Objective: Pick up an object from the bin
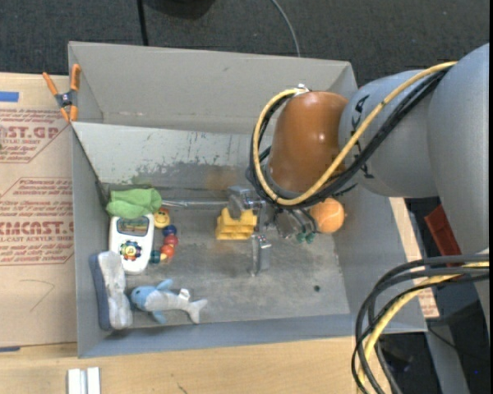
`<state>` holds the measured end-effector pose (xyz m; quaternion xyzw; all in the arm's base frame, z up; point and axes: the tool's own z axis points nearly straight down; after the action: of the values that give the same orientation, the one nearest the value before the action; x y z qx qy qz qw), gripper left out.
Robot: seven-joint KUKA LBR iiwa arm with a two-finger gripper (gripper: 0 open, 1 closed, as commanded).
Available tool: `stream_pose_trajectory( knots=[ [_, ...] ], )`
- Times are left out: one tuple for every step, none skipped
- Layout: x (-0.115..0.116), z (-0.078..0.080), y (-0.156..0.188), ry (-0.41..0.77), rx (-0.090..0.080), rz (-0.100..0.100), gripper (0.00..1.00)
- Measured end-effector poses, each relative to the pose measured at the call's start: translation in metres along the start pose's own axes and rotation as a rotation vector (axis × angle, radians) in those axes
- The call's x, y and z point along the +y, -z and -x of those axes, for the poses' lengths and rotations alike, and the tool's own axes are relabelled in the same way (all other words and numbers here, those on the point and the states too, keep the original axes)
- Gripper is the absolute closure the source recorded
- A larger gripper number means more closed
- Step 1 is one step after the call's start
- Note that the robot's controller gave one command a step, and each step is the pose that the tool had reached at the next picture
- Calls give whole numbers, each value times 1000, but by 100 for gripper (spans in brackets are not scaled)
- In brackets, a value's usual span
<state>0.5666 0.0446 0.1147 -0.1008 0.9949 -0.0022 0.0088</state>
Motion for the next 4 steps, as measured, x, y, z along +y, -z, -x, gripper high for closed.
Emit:
stream_pose_trajectory(
  knots=[
    [6,0,-7,-235,-4,5,0],
    [4,12,-16,-350,-10,6,0],
    [23,-9,-27,-468,-46,8,100],
    [23,-9,-28,-468,-47,8,100]
  ],
)
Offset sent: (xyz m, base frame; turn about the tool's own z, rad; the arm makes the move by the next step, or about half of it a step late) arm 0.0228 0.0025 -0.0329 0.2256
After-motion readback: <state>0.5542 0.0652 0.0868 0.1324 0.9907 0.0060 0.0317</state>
